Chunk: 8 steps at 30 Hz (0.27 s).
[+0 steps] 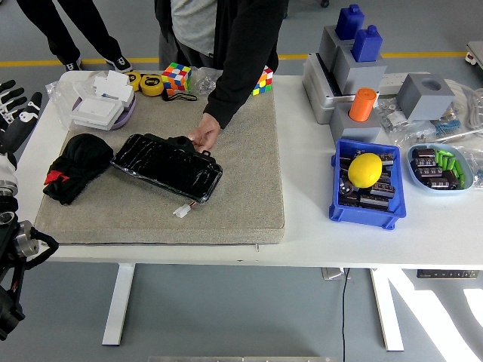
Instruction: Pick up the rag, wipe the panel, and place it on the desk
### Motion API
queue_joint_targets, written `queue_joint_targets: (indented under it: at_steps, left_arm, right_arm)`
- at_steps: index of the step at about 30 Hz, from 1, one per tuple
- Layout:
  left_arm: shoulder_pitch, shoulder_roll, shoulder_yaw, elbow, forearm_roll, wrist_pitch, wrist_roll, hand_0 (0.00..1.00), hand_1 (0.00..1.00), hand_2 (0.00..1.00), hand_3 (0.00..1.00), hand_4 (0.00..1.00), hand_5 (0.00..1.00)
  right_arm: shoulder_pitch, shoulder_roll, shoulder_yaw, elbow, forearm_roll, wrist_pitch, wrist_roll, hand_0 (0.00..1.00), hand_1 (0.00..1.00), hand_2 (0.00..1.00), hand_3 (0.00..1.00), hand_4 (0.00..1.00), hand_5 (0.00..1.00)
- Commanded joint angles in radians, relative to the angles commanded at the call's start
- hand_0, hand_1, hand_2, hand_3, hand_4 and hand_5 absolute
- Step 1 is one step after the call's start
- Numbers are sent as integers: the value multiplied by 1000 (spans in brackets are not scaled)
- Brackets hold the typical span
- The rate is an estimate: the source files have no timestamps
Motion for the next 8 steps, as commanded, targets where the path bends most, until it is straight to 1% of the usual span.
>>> queue_joint_targets:
  at_steps: [8]
  left_arm:
    - [-9, -1, 16, 3, 2, -1, 1, 595, 659, 664, 686, 870, 256]
  right_arm:
    - [-3, 2, -7, 2, 9, 0, 1, 556, 566, 496, 522, 893, 368]
